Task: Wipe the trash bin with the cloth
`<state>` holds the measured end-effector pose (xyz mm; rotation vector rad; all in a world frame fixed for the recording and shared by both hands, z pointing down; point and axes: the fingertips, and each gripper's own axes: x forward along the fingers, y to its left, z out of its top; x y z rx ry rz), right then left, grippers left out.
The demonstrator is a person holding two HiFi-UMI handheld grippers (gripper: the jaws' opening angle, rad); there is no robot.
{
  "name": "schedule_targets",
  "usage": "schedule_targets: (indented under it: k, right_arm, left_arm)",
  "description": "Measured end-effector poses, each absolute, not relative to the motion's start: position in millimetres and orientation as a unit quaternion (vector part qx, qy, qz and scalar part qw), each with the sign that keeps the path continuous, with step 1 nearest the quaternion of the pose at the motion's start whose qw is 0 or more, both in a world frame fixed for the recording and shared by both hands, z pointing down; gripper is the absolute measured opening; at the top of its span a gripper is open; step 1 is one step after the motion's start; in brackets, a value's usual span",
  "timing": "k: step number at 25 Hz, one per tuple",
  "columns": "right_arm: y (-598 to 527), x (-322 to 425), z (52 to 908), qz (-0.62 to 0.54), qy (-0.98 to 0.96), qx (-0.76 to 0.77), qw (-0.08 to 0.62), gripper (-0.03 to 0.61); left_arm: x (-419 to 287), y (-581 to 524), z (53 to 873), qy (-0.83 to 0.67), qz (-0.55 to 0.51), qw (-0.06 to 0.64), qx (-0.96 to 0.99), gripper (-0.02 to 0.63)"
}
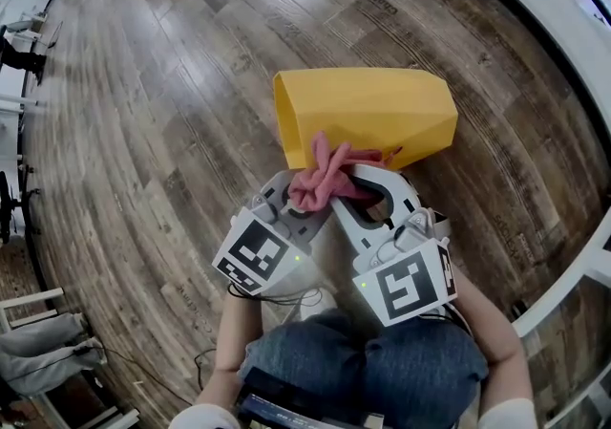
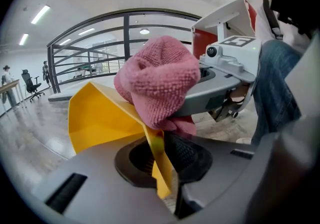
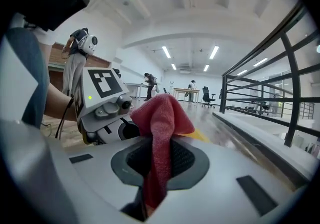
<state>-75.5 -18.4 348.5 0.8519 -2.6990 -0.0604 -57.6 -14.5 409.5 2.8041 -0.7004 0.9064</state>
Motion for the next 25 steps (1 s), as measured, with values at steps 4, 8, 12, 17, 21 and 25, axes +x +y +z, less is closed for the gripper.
schedule_targets:
  k: [4,8,12,17,21,25]
  right_arm:
    - [-23.1,-68.2,358.0,-0.008,-0.939,0.303,0.162,0.051]
    - [-39.5,-45.4,370.4,-0.006,-0.926,0.337,0.169,0.051]
    - [-59.0,-9.7,390.7,0.017,-0.903,0.391,0.179,0.051]
    - [-81.2,40.2,419.6,0.057,-0.864,0.458,0.201,0.051]
    - [-97.9,77.4,441.7,0.070,-0.835,0.501,0.218,0.051]
    - [-108.8,107.4,459.6,0.086,-0.809,0.534,0.231,0.051]
  left_arm:
    - [-56.8,-10.9,414.7,-0.227,0.303,0.061,0.924,0.040]
    - [-57.0,-11.8,415.3,-0.228,0.298,0.067,0.925,0.040]
    - [-58.4,-11.4,417.0,-0.230,0.291,0.076,0.926,0.040]
    - [-58.3,-10.4,417.8,-0.231,0.281,0.087,0.928,0.040]
    - [-58.1,-11.7,418.0,-0.231,0.277,0.090,0.928,0.040]
    - [-56.0,-10.3,418.2,-0.228,0.275,0.093,0.929,0.040]
